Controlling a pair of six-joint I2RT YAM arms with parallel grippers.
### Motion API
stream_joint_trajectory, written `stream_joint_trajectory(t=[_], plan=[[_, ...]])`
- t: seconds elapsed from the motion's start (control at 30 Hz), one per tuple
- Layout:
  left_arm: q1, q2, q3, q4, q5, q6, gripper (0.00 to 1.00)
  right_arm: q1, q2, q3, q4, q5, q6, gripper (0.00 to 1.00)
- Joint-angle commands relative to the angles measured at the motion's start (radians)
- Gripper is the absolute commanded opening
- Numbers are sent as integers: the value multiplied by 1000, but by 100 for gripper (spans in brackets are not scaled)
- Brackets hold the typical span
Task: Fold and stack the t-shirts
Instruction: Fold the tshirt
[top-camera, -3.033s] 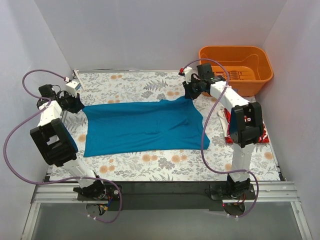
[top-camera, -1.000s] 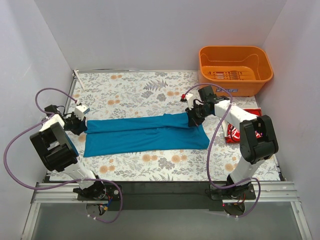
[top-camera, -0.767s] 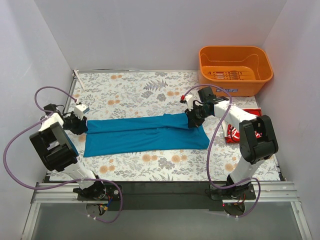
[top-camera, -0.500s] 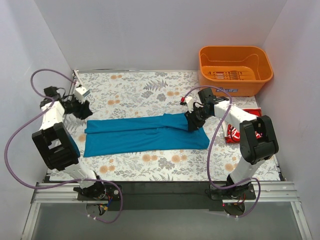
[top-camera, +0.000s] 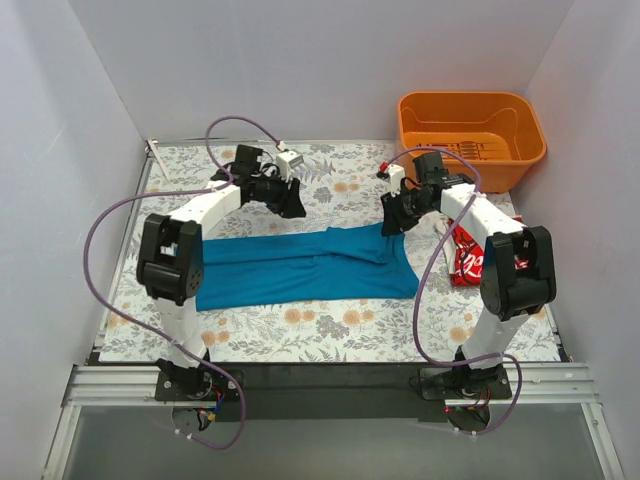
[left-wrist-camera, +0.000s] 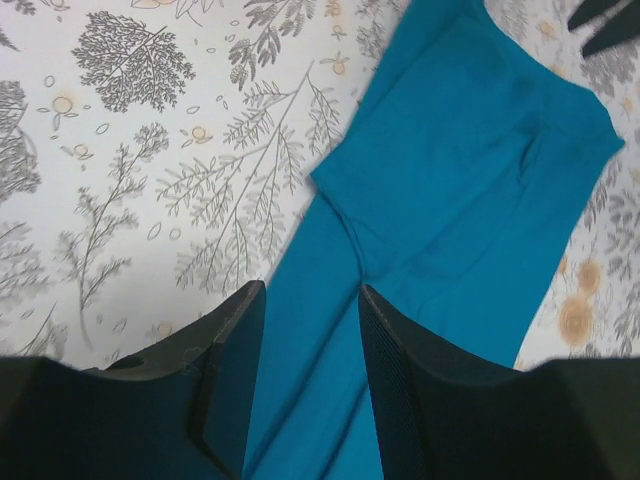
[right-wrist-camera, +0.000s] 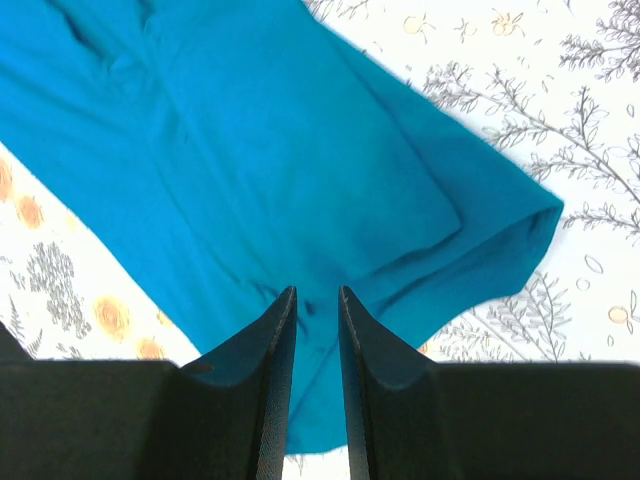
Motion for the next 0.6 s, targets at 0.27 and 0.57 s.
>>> stream_joint_trajectory(t=[0.27,0.57], plan=[[-108,280,233,42,-145,-289,41,-33,162,107,38,-11,106,29],[-135,329,260,41,-146,-283,42,-38,219,107,57,6,118,32]])
